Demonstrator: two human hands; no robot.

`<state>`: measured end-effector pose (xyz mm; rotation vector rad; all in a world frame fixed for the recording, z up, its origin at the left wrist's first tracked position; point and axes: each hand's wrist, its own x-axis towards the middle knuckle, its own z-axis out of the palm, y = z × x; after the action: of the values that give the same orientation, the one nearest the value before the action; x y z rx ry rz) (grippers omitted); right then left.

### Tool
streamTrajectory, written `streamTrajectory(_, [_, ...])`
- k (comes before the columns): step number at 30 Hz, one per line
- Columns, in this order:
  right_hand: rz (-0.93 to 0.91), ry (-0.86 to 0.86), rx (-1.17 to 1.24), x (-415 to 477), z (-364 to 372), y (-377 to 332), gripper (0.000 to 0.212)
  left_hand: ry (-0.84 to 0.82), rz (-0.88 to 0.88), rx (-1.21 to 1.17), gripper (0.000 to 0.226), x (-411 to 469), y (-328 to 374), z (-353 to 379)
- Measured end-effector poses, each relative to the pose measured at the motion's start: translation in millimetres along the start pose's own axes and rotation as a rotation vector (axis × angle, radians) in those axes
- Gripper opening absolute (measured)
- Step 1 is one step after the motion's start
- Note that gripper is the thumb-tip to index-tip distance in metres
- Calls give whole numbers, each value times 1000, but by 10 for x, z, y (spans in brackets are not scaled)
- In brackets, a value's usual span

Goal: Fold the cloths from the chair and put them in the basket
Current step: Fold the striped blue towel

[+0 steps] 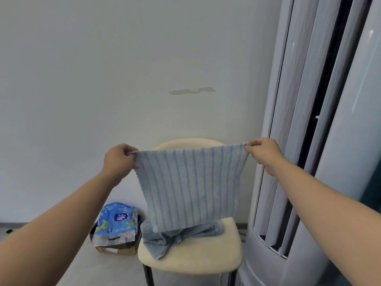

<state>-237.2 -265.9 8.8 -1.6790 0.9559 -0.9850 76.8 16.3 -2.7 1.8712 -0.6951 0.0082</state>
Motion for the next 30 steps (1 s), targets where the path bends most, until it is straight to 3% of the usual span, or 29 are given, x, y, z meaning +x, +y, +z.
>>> streamTrajectory(11, [60, -210, 30, -183, 120, -152, 3, 19, -66, -129, 16, 35, -5, -10])
streamTrajectory(19, [28, -170, 97, -117, 136, -76, 14, 4, -129, -276, 19, 33, 9, -2])
streamTrajectory(30, [116, -138, 99, -5, 219, 3, 12, 0, -180, -189, 19, 138, -101, 140])
